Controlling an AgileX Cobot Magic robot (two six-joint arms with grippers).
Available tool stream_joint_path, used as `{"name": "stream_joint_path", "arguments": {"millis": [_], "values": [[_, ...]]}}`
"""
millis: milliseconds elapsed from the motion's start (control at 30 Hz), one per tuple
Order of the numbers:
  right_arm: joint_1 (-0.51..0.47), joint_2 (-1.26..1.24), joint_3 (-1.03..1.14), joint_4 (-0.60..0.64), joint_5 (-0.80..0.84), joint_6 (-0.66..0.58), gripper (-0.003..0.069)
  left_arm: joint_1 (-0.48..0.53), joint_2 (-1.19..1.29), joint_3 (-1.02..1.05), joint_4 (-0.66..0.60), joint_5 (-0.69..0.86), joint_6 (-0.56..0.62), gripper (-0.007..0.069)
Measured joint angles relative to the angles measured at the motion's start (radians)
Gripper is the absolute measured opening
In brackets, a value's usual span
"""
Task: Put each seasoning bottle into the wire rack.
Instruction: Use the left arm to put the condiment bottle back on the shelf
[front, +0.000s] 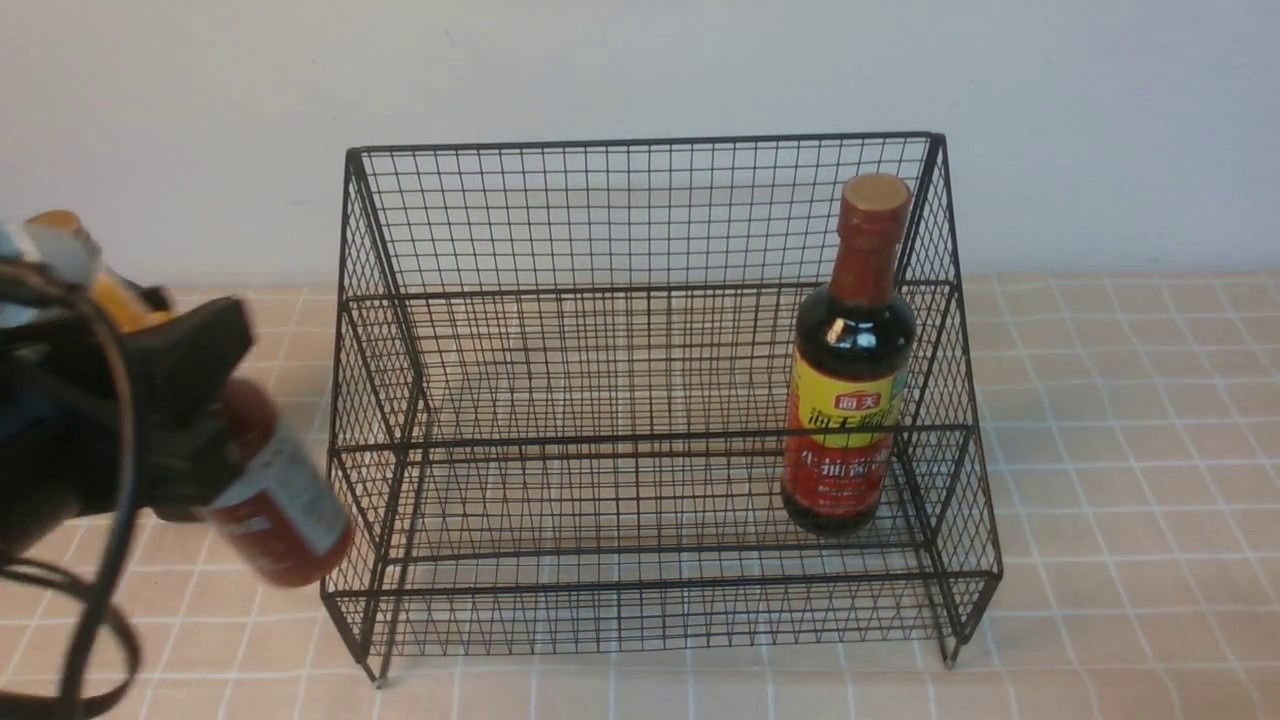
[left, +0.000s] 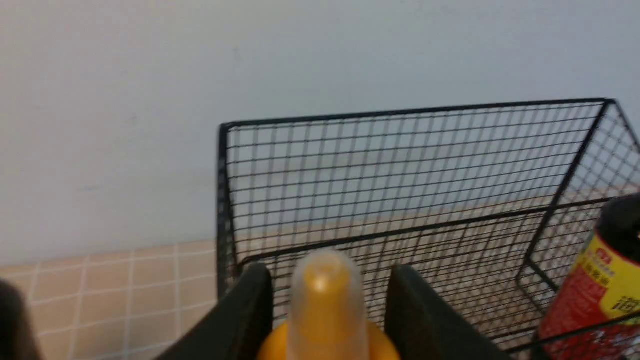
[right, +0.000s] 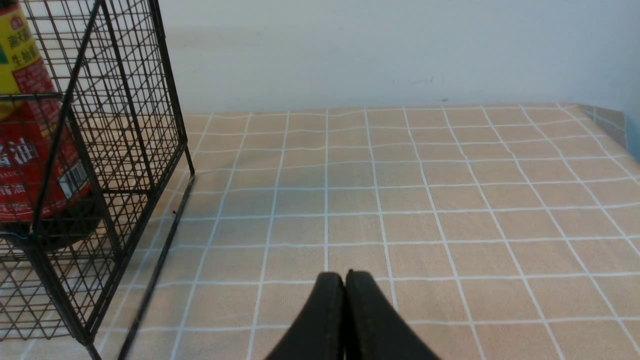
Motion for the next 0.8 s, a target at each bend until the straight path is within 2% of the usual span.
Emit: {"name": "stream_joint_path", "arguments": {"millis": [200, 400, 800], "values": [[0.0, 0.0, 0.0, 0.001, 0.001, -0.001, -0.0014, -0.108, 0.187, 0.0, -0.003, -0.172, 0.014, 0.0267], [0.0, 0.0, 0.0, 0.001, 0.001, -0.001, -0.0014, -0.126, 0.348, -0.001, -0.003, -0.323, 0.028, 0.0267], [0.0, 0.0, 0.0, 0.001, 0.001, -0.001, -0.0014, -0.135, 0.519, -0.002, 0.001, -0.339, 0.05, 0.0267]]}}
